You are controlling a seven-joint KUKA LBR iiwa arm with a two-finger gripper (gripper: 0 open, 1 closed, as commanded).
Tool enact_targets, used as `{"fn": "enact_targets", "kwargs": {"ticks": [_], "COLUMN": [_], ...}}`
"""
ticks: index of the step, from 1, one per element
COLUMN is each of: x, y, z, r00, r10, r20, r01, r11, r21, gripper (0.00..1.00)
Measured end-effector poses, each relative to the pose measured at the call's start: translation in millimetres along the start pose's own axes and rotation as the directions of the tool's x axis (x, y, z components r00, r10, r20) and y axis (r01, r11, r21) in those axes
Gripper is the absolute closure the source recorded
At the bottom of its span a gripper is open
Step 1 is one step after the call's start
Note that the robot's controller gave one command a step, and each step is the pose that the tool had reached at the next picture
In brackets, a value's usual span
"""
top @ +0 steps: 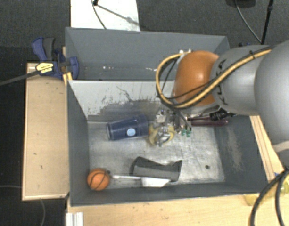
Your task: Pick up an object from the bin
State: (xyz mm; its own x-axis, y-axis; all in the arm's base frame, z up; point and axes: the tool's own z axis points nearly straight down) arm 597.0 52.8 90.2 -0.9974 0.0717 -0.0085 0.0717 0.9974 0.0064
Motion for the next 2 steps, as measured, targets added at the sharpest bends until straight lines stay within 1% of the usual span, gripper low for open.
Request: {"fn": "enact_targets", "kwargs": {"ticks": [1, 2], "x": [0.0, 3.9], "y": [0, -3], "z": [0, -16], "r00": [1.000, 1.000], "r10": [0.001, 0.001], "r20": [0.000, 0.006], "r01": [-0.001, -0.001], "r11": [1.000, 1.000], "r21": [0.000, 0.003], "gripper": [1.00, 1.00]}}
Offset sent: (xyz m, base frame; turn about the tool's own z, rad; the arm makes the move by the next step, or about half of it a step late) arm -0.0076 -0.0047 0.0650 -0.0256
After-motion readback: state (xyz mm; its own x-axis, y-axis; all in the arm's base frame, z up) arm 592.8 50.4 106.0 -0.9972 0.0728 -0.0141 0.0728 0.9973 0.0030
